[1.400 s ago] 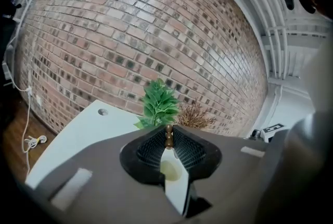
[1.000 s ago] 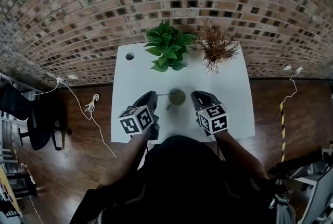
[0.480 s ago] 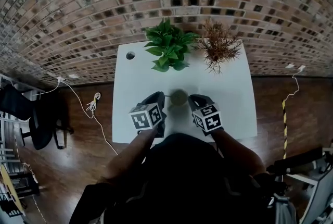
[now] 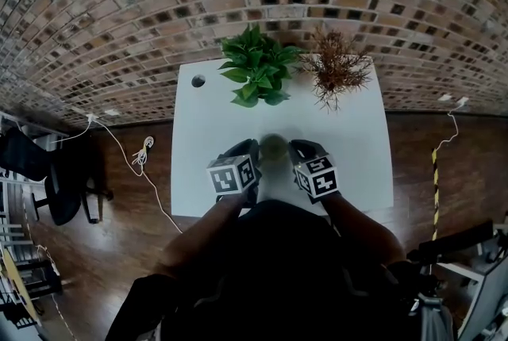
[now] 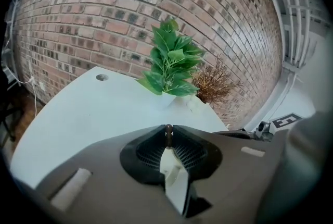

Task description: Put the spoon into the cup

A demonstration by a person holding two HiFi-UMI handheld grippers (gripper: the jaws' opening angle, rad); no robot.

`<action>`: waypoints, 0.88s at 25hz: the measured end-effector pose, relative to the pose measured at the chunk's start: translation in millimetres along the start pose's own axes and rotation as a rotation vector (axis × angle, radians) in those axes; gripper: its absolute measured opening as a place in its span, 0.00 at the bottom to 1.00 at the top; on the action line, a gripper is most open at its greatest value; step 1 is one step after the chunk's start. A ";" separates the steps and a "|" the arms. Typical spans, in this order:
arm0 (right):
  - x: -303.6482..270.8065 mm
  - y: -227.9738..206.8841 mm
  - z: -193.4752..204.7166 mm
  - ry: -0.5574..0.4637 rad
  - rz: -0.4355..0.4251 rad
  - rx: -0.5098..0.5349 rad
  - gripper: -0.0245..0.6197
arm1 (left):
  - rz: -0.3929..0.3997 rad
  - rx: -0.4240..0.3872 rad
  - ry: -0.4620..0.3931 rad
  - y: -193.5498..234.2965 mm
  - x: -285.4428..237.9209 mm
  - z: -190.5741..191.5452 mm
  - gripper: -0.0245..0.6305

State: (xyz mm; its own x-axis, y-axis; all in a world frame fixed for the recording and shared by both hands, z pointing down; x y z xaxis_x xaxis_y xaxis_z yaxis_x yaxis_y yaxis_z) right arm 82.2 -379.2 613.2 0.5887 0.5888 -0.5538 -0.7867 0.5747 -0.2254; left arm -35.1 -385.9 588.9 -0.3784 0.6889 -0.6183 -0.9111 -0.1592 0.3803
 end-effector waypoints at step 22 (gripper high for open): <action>18.3 -18.2 5.0 -0.024 0.045 -0.033 0.09 | -0.027 -0.036 0.040 -0.2 -12.6 17.4 0.22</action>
State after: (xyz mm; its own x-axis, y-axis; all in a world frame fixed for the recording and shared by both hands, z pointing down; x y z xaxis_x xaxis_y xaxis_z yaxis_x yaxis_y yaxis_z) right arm 108.2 -376.1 611.2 0.5566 0.6276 -0.5444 -0.8181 0.5283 -0.2273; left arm -27.3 -382.3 608.6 -0.3588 0.6647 -0.6553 -0.9262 -0.1664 0.3383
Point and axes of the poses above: the fingertips, and each gripper's own axes: x backward along the fingers, y to its left, z out of its underside, the point moved 1 cm from there along x, backward along the fingers, and after that the axes turned 3 degrees about -z, right-handed, at the moved point
